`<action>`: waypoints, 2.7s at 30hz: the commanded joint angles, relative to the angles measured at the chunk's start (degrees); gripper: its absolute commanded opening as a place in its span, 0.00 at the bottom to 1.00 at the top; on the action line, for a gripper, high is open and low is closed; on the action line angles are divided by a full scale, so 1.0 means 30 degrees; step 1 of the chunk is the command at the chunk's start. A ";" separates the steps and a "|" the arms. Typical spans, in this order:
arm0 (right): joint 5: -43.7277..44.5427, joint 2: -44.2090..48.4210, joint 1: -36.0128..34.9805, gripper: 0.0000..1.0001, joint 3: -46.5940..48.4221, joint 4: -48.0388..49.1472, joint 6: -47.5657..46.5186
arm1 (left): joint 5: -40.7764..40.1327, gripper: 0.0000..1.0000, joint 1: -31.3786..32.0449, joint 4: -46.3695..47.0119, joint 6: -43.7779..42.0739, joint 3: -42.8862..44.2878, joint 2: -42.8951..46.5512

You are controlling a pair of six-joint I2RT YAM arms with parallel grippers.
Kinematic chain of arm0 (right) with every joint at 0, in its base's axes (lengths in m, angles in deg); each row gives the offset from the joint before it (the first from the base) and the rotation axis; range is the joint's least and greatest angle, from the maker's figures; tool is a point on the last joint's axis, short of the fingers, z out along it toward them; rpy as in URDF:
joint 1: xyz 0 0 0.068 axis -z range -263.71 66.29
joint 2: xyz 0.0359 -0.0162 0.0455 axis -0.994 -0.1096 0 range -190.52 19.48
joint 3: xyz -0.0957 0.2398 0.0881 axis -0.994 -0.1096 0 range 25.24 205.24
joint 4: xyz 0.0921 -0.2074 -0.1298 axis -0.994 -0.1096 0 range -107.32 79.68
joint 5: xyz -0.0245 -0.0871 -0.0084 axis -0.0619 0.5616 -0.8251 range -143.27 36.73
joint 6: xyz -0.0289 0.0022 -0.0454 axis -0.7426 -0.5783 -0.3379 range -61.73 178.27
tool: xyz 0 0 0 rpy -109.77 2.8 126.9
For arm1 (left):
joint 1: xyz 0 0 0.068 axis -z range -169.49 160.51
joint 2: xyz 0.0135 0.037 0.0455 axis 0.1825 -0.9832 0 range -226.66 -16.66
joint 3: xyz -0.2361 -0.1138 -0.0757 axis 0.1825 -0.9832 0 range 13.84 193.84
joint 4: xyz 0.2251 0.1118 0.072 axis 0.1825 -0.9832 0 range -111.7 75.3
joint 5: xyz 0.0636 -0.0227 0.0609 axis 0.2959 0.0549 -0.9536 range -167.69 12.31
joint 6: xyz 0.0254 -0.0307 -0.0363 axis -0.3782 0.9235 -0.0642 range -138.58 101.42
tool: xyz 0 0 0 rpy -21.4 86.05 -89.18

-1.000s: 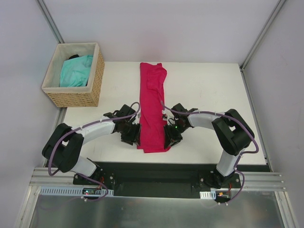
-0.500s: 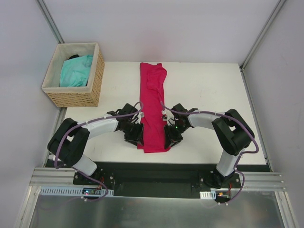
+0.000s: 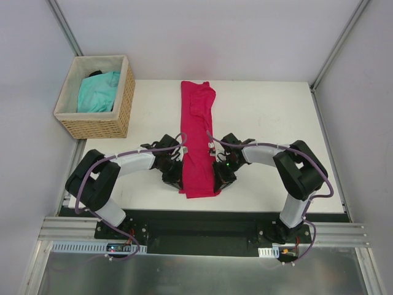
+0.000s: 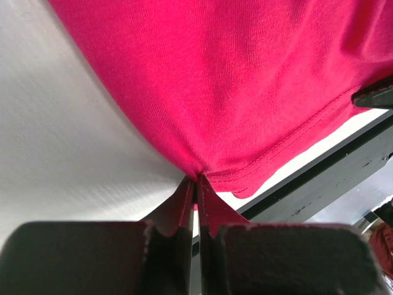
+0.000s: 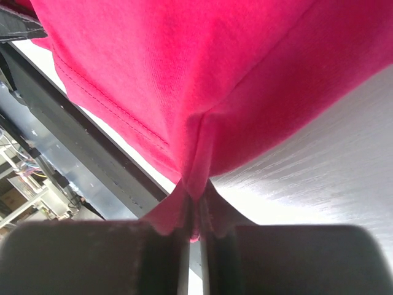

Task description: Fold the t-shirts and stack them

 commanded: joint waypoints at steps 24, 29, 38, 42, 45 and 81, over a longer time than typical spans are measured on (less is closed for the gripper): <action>0.1009 0.6721 -0.0742 0.01 -0.0612 -0.6053 0.0492 | 0.0176 0.00 0.0107 -0.6222 -0.0313 0.0133 0.6811; 0.0892 0.7774 -0.1006 0.01 -0.0201 -0.7109 0.1281 | 0.0320 0.00 0.0107 -0.7775 -0.0198 0.0222 0.7986; 0.0950 0.7223 -0.1035 0.01 0.0793 -0.7578 0.1459 | 0.0761 0.00 0.0107 -0.7982 0.0069 0.0190 0.8607; 0.1242 0.5790 -0.0977 0.01 0.3013 -0.8456 0.0203 | 0.0528 0.00 0.0107 -0.8040 -0.0517 0.1771 0.7288; 0.1710 0.5200 -0.0889 0.01 0.4424 -0.9101 -0.0327 | -0.0173 0.00 0.0107 -0.8100 -0.0956 0.3265 0.6350; 0.0336 -0.3736 0.3681 0.01 1.4887 -1.0069 -0.3229 | 0.0175 0.00 -0.2969 -0.6869 -0.3185 1.2965 -0.3291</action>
